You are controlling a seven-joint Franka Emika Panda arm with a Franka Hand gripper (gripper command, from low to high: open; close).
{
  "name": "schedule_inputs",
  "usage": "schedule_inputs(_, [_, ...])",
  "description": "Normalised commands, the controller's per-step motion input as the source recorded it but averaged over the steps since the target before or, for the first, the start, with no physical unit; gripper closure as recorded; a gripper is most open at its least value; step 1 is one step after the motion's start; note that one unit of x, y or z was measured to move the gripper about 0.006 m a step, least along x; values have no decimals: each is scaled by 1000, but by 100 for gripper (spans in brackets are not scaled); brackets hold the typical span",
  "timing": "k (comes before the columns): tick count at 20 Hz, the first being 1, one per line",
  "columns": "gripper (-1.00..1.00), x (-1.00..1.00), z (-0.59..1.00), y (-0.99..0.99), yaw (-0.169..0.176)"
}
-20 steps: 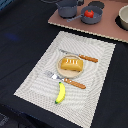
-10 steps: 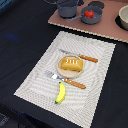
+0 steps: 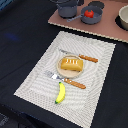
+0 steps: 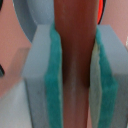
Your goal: Interact with the objects in diverse but meaningful ways.
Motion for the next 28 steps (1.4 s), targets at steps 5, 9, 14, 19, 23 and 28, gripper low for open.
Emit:
schedule_inputs(5, [100,697,303,494,0])
schedule_inputs(9, [100,691,297,494,0])
schedule_inputs(14, [100,678,173,498,0])
schedule_inputs(19, [100,685,0,503,0])
schedule_inputs(23, [100,686,0,518,0])
schedule_inputs(28, [100,680,0,513,0])
